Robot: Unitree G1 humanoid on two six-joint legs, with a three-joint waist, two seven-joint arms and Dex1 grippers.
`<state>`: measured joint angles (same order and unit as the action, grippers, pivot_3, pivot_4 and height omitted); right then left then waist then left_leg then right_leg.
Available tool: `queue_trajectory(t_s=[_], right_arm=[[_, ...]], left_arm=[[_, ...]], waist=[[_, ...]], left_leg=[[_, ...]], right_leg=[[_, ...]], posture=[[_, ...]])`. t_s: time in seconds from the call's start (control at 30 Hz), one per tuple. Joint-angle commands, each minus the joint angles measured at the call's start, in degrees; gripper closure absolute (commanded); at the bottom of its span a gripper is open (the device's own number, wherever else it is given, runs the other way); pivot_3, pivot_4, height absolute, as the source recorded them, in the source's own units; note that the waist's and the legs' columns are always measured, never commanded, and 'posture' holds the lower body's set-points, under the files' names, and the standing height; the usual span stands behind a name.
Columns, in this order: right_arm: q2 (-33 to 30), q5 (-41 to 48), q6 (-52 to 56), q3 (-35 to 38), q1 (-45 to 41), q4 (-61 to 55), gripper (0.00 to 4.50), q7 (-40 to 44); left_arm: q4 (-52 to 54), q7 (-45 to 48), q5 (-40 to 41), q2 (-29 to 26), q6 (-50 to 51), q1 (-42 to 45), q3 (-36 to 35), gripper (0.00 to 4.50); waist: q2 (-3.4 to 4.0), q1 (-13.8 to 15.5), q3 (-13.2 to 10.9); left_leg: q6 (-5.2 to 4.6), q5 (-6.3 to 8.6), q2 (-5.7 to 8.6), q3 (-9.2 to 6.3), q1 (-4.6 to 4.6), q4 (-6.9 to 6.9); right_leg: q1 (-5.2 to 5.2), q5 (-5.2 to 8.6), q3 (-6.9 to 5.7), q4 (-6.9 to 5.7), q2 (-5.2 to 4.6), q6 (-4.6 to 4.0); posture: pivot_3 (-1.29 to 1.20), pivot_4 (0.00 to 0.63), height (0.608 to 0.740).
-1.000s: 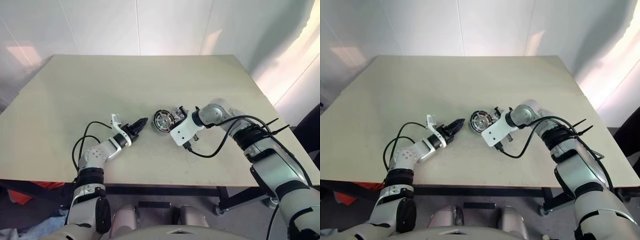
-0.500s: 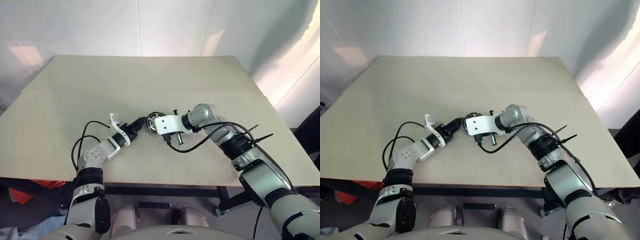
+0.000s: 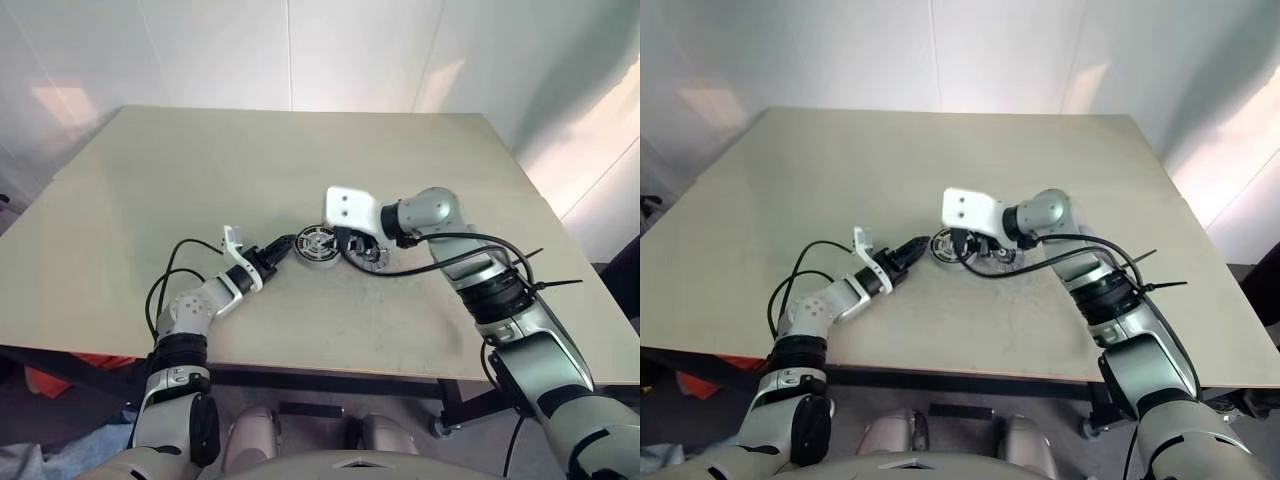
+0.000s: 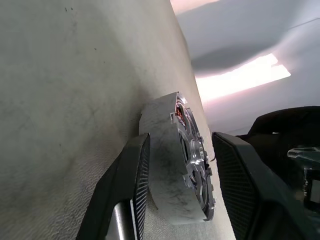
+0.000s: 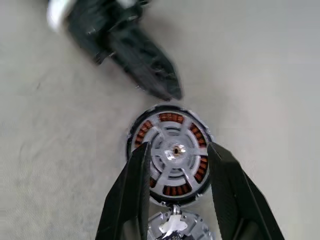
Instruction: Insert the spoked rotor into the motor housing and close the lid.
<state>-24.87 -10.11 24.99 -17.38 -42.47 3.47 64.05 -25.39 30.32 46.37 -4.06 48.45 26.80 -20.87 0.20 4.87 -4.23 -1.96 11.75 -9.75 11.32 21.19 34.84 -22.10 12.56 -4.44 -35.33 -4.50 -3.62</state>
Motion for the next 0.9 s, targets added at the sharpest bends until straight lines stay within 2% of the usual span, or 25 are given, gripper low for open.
queue_trajectory(t_s=[0.03,0.2,0.27,0.3,0.37,0.43,0.57,0.77,0.9], right_arm=[[1.5,5.3,19.7,10.9,2.0,-6.7,2.54,-6.6],[3.4,11.3,49.3,25.4,9.0,-17.1,2.54,-13.7],[6.3,15.0,62.8,35.9,9.4,-20.4,2.54,-14.2],[8.2,18.7,65.9,42.4,9.9,-20.6,2.54,-14.7],[10.8,26.4,67.5,51.2,14.7,-23.0,2.54,-17.6],[13.2,33.7,67.5,54.2,19.8,-26.6,2.54,-23.7],[20.9,46.5,67.5,57.9,26.4,-30.4,2.54,-40.4],[28.3,62.9,67.5,61.4,27.3,-28.6,2.54,-64.2],[31.6,67.3,67.5,64.3,23.6,-24.8,2.54,-75.5]], left_arm=[[1.1,2.8,0.5,-0.7,-0.8,1.6,0.6,2.41],[0.2,5.4,0.7,-2.5,-0.6,4.1,0.6,2.41],[-1.6,6.0,0.2,-3.4,-0.8,5.6,0.6,2.41],[-2.7,6.2,0.3,-3.8,-0.7,6.6,0.3,2.41],[-4.6,7.0,-0.2,-4.7,-0.4,8.2,0.6,2.41],[-6.0,7.9,-1.0,-5.2,-0.4,9.1,1.3,2.41],[-7.3,8.9,-2.2,-5.6,-0.1,9.7,2.5,2.41],[-6.2,9.3,-2.9,-6.3,1.3,9.1,3.4,2.41],[-6.1,9.3,-3.2,-6.9,1.7,9.0,3.4,2.41]], waist=[[0.00,0.5,0.0],[0.03,1.6,0.0],[0.10,2.1,0.0],[0.13,2.3,0.0],[0.13,2.8,0.0],[0.16,3.8,0.1],[0.37,3.8,0.2],[0.41,3.7,0.2],[0.42,3.7,0.2]], left_leg=[[0.00,0.00,0.00,0.01,-0.02,0.00],[0.13,-0.07,-0.01,0.01,-0.09,-0.07],[0.22,-0.12,0.01,0.02,-0.09,-0.12],[0.23,-0.13,0.02,0.02,-0.09,-0.15],[0.31,-0.18,0.02,0.02,-0.11,-0.25],[0.53,-0.31,0.01,0.01,-0.18,-0.41],[0.74,-0.44,0.06,0.03,-0.12,-0.75],[0.98,-0.58,0.10,0.03,-0.31,-1.09],[1.33,-0.80,0.27,0.02,-0.46,-1.66]], right_leg=[[0.01,0.00,0.00,0.01,0.00,0.00],[0.03,0.00,0.00,0.01,0.01,0.01],[0.00,0.00,0.01,0.01,0.01,0.02],[-0.04,0.00,0.02,0.01,0.01,0.02],[-0.07,0.03,0.02,0.01,0.01,0.06],[-0.01,0.23,0.01,0.15,0.03,0.41],[-0.17,0.16,0.01,0.34,0.06,0.33],[-0.08,0.25,0.01,0.57,0.05,0.48],[-0.13,0.25,0.02,0.67,-0.02,0.50]], posture=[[0.00,0.000,0.740],[0.00,0.000,0.740],[0.00,0.000,0.740],[0.00,0.000,0.740],[0.00,0.000,0.740],[0.00,0.000,0.740],[0.00,0.000,0.740],[0.00,0.000,0.740],[0.00,0.000,0.740]])
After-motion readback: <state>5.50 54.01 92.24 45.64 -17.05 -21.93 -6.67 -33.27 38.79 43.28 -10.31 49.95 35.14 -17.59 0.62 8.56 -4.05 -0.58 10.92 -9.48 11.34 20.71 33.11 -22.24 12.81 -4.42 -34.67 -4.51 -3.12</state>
